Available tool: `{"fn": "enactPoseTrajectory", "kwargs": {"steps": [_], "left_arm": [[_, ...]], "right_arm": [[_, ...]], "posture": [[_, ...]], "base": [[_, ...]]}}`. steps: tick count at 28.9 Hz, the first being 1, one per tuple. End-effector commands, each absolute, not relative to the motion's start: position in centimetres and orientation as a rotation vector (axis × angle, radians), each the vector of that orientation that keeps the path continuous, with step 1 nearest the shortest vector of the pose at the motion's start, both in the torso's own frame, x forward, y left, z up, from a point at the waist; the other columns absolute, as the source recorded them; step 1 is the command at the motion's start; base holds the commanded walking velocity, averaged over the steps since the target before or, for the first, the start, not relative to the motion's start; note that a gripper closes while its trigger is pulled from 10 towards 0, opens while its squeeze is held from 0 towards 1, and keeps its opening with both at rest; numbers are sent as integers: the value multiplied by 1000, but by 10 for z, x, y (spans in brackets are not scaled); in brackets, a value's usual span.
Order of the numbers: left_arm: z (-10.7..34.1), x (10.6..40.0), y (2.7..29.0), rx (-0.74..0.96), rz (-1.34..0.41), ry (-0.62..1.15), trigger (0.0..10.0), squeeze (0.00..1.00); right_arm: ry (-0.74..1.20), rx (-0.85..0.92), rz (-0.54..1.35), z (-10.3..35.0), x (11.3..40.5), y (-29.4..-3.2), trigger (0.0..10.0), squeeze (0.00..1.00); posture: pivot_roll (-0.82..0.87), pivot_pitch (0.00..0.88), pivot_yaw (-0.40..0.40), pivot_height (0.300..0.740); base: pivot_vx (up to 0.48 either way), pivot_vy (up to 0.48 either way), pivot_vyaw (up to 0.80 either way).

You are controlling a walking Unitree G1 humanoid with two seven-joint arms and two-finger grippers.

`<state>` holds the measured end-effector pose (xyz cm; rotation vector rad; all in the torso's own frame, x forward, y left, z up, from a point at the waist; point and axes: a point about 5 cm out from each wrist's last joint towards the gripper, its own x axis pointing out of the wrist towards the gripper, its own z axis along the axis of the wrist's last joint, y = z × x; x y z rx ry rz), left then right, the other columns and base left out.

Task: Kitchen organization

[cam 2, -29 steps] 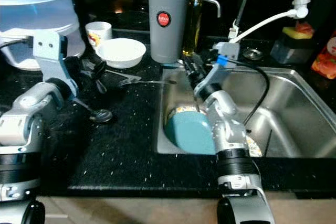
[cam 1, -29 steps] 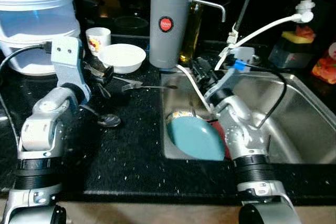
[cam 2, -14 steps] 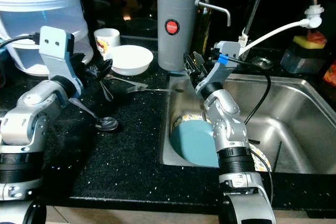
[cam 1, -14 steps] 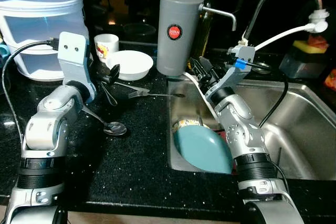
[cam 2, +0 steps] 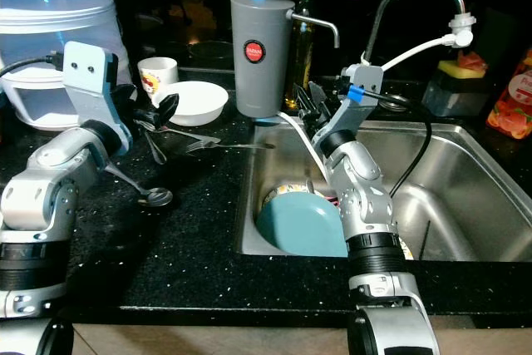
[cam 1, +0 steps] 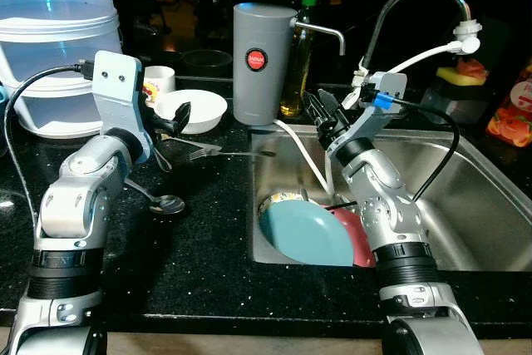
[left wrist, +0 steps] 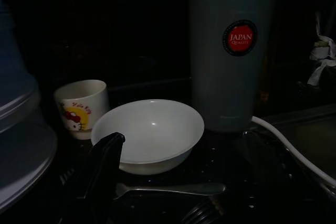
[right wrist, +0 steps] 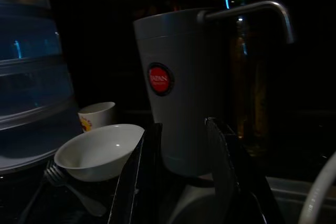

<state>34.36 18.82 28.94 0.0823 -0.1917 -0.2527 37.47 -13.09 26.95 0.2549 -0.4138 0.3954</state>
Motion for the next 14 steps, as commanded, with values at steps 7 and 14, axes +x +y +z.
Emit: {"fn": "enactPoseTrajectory", "kwargs": {"steps": [7,14], "left_arm": [[283,344,193,94,-241,-161,10000,0],[284,343,197,90,-220,-171,10000,0]], "right_arm": [[-353,262,373,263,378,-133,10000,0],[-362,249,379,263,377,-132,10000,0]], "posture": [[51,40,-41,740],[48,38,-47,740]], "base": [[0,0,-343],[0,0,-457]]}}
